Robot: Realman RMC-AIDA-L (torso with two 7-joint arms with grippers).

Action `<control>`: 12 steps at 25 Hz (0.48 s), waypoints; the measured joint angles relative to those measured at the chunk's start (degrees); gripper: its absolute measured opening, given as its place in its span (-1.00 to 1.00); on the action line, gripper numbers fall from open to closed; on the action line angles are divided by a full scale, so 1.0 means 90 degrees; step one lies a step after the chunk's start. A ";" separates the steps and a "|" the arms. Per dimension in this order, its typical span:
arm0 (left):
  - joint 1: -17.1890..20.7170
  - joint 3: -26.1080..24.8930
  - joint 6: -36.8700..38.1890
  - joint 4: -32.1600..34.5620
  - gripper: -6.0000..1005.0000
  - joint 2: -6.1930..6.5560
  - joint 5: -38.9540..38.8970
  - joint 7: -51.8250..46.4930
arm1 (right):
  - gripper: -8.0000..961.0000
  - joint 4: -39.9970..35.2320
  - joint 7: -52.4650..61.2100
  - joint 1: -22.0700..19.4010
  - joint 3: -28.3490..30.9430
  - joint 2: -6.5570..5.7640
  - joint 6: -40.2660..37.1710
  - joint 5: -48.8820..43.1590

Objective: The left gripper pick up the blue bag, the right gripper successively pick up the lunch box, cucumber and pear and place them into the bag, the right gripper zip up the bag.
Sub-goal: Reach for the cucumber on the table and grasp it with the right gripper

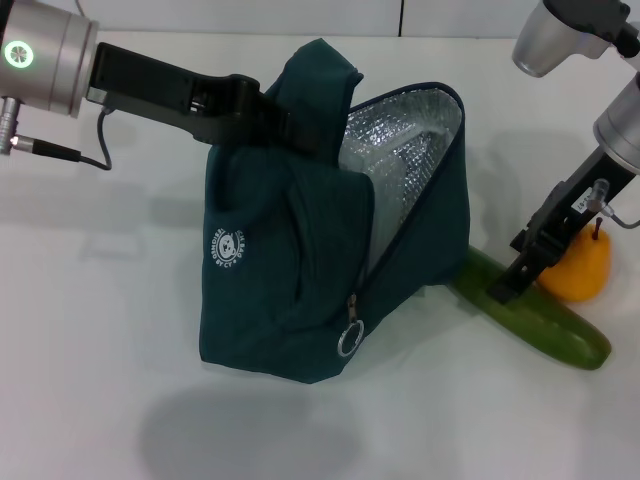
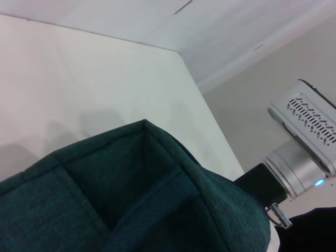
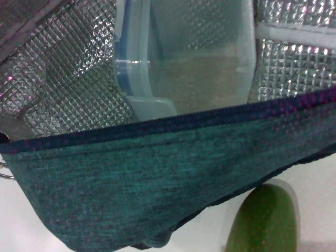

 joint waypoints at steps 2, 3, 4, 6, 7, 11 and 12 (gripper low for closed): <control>-0.0015 0.0000 0.0000 0.0000 -0.90 -0.0001 0.0000 0.0000 | 0.84 0.0035 0.0001 0.0006 0.0000 0.0012 0.0007 -0.0006; -0.0023 0.0000 0.0000 0.0000 -0.90 -0.0001 0.0000 0.0000 | 0.84 0.0038 0.0001 0.0007 0.0000 0.0024 0.0018 -0.0008; -0.0028 0.0000 0.0000 0.0000 -0.90 -0.0002 0.0000 0.0000 | 0.84 0.0039 0.0001 0.0008 -0.0001 0.0036 0.0026 -0.0022; -0.0038 0.0000 0.0000 0.0000 -0.90 -0.0008 0.0000 0.0000 | 0.84 0.0039 0.0003 0.0009 -0.0006 0.0065 0.0040 -0.0088; -0.0041 0.0000 0.0000 0.0000 -0.90 -0.0009 0.0000 0.0000 | 0.84 0.0039 0.0003 0.0010 -0.0006 0.0086 0.0056 -0.0146; -0.0052 0.0006 0.0000 0.0000 -0.90 -0.0017 0.0000 0.0000 | 0.84 0.0039 0.0002 -0.0007 -0.0014 0.0189 0.0132 -0.0310; -0.0054 0.0008 0.0000 0.0000 -0.90 -0.0020 0.0000 0.0000 | 0.84 0.0039 0.0002 -0.0017 -0.0028 0.0208 0.0157 -0.0324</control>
